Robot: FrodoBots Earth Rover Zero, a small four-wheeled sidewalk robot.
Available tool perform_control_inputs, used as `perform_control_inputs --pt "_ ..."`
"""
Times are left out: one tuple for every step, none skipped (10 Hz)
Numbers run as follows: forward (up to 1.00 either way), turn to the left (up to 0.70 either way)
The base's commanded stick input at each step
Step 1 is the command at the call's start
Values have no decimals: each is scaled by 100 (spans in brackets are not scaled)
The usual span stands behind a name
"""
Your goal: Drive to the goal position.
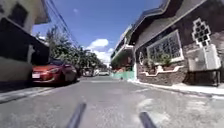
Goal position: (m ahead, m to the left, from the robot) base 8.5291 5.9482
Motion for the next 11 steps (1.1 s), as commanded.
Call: perform_control_inputs --pt "100 0" --pt "100 1" --pt "100 21" --pt "100 23" --pt "100 14" --pt "100 9" --pt "100 4" --pt "100 1" --pt "100 9" --pt "100 12" --pt "100 9"
